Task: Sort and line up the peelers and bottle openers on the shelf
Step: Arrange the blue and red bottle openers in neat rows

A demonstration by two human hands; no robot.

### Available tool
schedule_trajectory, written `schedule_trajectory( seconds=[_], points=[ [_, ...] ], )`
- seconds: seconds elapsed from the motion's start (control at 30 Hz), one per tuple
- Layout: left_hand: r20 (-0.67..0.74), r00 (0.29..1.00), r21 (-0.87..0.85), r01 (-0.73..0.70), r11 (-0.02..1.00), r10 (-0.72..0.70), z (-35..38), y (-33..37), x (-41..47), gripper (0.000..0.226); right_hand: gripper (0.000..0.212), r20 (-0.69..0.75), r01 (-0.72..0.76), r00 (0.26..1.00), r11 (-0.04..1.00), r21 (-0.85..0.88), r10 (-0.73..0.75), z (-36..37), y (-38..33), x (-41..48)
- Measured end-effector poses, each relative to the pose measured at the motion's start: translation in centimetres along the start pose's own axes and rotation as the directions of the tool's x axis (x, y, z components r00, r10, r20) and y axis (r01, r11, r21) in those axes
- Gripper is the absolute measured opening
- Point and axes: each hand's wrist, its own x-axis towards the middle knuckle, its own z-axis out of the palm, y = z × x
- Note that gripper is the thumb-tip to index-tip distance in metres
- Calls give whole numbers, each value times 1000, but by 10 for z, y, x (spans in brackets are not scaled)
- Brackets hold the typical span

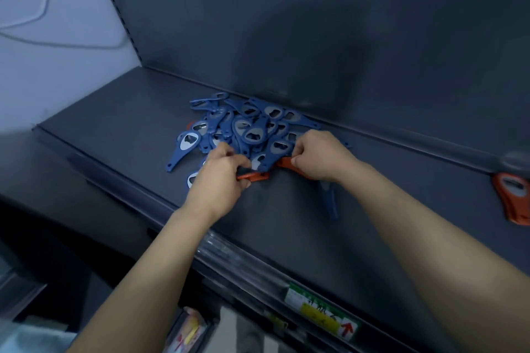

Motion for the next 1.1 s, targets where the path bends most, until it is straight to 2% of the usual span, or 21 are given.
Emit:
schedule_trajectory(
  seconds=[0.07,0.13,0.27,0.33,0.47,0.53,0.67,0.8,0.93,1.03,1.1],
  points=[
    [6,1000,-14,-6,1000,7,1,0,4,21,35,-41,-58,997,998,19,59,-3,3,0],
    [30,999,21,-12,1000,11,0,-1,8,18,33,-64,-98,993,995,37,100,-5,6,3],
    [80,995,89,45,995,-52,-7,-5,14,37,29,-87,-154,983,984,92,162,-5,5,6],
    [137,988,100,61,993,-75,-10,-6,17,38,29,-107,-145,981,980,135,160,-5,0,5],
    [253,966,-54,67,996,-51,-14,-8,20,20,34,-97,-90,989,978,186,110,3,-12,6],
    [272,962,-108,67,992,-35,-16,-11,21,14,29,-82,-97,990,974,203,116,9,-17,10],
    [221,974,-185,90,979,-48,-18,-20,21,3,26,-24,-155,987,981,116,159,24,-22,17],
    [314,948,-147,99,984,-48,-19,-21,19,21,30,12,-175,985,981,86,175,22,-22,18],
    [384,923,-164,97,982,-27,-19,-21,20,10,29,52,-210,976,977,-30,211,12,-19,15],
    [430,903,-157,93,983,-17,-23,-22,19,14,17,17,-214,976,975,-57,215,12,-17,12],
    [443,896,-139,82,987,-12,-26,-23,18,13,10,-44,-187,981,982,-13,187,15,-18,10]
  ],
)
